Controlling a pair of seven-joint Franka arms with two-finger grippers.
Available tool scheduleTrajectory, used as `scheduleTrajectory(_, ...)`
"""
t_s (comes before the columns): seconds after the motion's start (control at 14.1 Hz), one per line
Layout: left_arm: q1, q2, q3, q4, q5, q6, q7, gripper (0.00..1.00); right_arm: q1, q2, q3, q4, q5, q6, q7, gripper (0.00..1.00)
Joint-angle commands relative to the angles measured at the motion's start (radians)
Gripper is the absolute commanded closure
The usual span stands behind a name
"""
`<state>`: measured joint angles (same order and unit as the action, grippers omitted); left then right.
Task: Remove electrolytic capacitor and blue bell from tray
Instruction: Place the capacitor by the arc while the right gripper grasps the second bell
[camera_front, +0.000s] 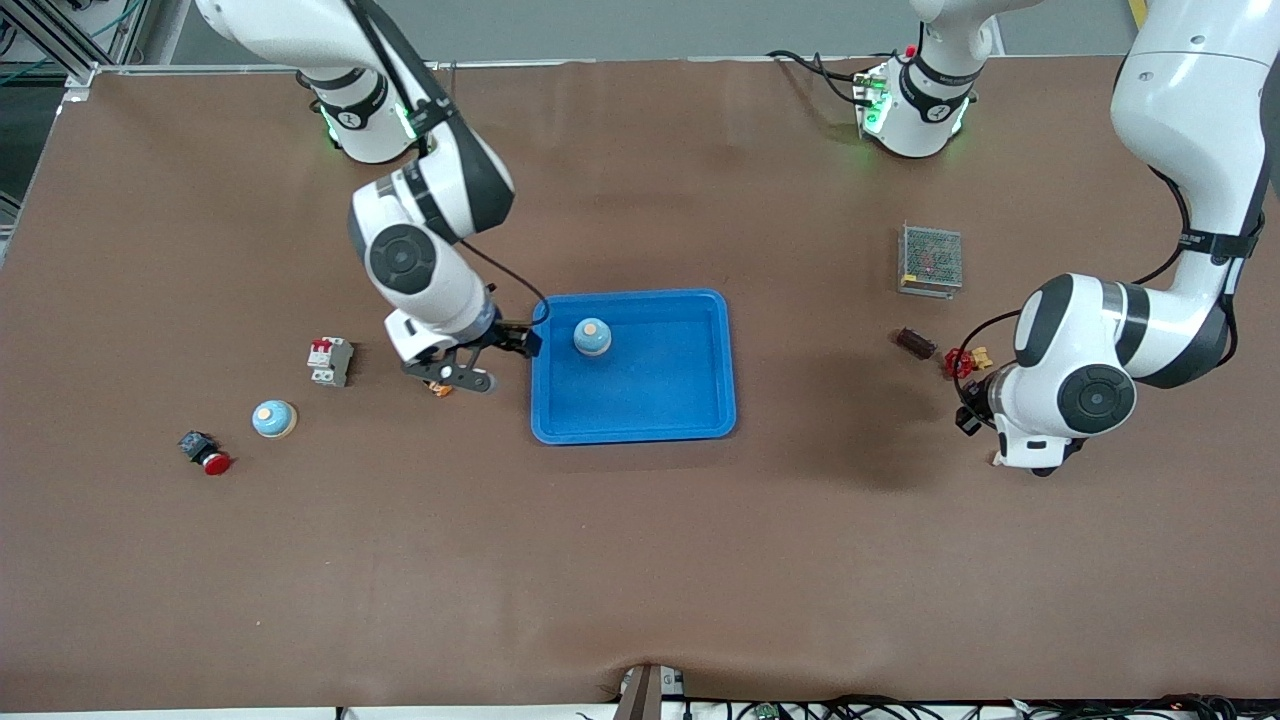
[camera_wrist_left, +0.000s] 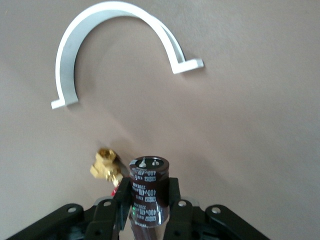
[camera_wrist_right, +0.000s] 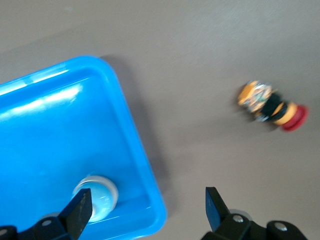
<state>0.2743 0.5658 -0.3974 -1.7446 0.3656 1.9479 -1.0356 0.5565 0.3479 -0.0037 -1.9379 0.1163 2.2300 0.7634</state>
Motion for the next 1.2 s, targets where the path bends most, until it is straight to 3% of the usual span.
scheduleTrajectory(0.0, 0.034, 0.026, -0.008, -0.016, 0.054, 0.052, 0.038, 1.00, 0.078, 0.031, -0.013, -0.013, 0.011, 0.072, 0.114, 0.00)
scheduleTrajectory(0.78, 0.063, 0.104, -0.001, -0.027, 0.131, 0.163, 0.029, 1.00, 0.160, 0.148, -0.013, -0.007, 0.011, 0.226, 0.192, 0.00)
scheduleTrajectory(0.85, 0.060, 0.106, 0.000, -0.026, 0.131, 0.163, 0.022, 0.94, 0.166, 0.154, -0.013, -0.007, 0.011, 0.237, 0.198, 0.00)
scheduleTrajectory(0.92, 0.057, 0.106, 0.000, -0.024, 0.131, 0.163, 0.019, 0.78, 0.167, 0.158, -0.013, -0.007, 0.011, 0.240, 0.198, 0.00)
scheduleTrajectory(1.06, 0.057, 0.108, -0.001, -0.019, 0.125, 0.163, 0.017, 0.30, 0.175, 0.171, -0.013, 0.002, 0.010, 0.240, 0.198, 0.00)
scheduleTrajectory(1.13, 0.057, 0.103, -0.001, -0.013, 0.122, 0.163, 0.016, 0.16, 0.181, 0.181, -0.013, 0.008, 0.008, 0.240, 0.198, 0.00)
